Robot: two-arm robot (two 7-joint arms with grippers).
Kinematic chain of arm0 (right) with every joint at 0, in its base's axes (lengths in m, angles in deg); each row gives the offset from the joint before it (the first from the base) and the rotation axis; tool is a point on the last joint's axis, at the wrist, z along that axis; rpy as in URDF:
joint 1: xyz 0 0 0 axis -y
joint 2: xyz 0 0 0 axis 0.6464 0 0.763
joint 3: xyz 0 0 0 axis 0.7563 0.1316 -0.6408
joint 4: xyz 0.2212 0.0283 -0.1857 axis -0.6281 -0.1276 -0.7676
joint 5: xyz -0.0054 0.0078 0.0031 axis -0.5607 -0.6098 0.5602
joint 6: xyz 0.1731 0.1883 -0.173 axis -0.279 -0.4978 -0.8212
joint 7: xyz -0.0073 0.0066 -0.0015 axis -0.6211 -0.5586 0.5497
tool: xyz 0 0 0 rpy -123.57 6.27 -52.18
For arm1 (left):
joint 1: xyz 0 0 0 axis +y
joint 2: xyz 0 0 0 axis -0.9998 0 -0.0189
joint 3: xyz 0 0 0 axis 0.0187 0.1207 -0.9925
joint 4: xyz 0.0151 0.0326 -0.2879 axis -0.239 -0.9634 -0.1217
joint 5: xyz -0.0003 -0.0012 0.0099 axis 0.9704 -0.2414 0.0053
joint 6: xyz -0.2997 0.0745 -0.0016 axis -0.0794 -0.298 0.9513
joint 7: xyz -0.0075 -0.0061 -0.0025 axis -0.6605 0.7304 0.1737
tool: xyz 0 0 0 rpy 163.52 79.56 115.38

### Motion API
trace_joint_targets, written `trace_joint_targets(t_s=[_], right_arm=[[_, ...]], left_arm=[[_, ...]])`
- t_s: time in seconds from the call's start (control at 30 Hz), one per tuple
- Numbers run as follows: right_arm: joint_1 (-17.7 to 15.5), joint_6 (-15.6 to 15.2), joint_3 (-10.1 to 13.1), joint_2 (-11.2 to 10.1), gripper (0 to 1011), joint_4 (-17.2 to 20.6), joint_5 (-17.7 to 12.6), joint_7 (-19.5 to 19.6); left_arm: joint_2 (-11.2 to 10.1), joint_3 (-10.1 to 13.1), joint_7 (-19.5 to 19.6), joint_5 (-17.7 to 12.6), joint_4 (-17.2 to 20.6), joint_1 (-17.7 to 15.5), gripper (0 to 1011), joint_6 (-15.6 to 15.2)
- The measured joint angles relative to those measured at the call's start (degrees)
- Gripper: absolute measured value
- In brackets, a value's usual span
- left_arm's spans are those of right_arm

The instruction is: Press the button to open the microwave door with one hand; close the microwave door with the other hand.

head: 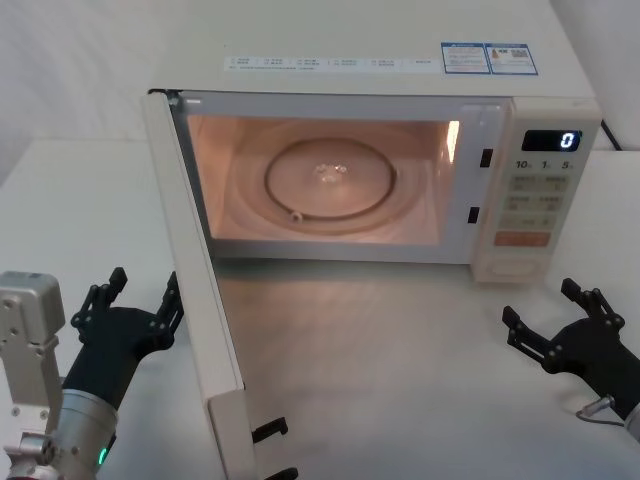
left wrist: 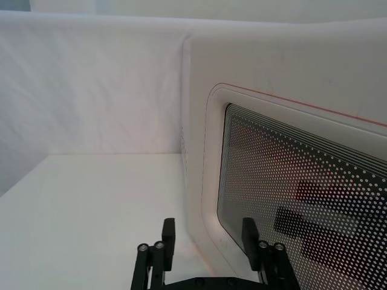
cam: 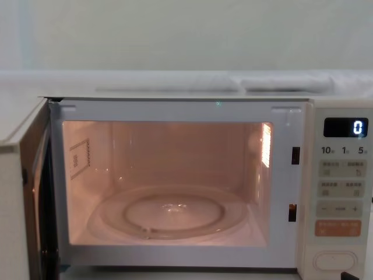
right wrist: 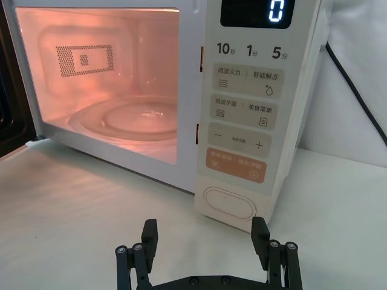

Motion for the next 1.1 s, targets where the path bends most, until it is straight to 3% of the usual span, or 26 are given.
trace_joint_targets(t_s=[0.3, 0.4, 0.57, 0.8, 1.1], right_arm=[[0.00, 0.00, 0.00, 0.00, 1000, 0.00, 0.00, 0.00], [0.00, 0.00, 0.00, 0.00, 1000, 0.00, 0.00, 0.00], [0.00, 0.00, 0.00, 0.00, 1000, 0.00, 0.00, 0.00], [0.00, 0.00, 0.00, 0.00, 1000, 0.00, 0.00, 0.00], [0.00, 0.00, 0.00, 0.00, 1000, 0.00, 0.00, 0.00]], left_arm=[[0.00, 0.00, 0.00, 0.00, 0.00, 0.00, 442, 0.00], [0.00, 0.00, 0.00, 0.00, 0.00, 0.00, 384, 0.00], [0.00, 0.00, 0.00, 0.00, 0.00, 0.00, 192, 0.00], [0.00, 0.00, 0.00, 0.00, 0.00, 0.00, 0, 0.00], [0.00, 0.00, 0.00, 0.00, 0.00, 0.00, 0, 0.00]])
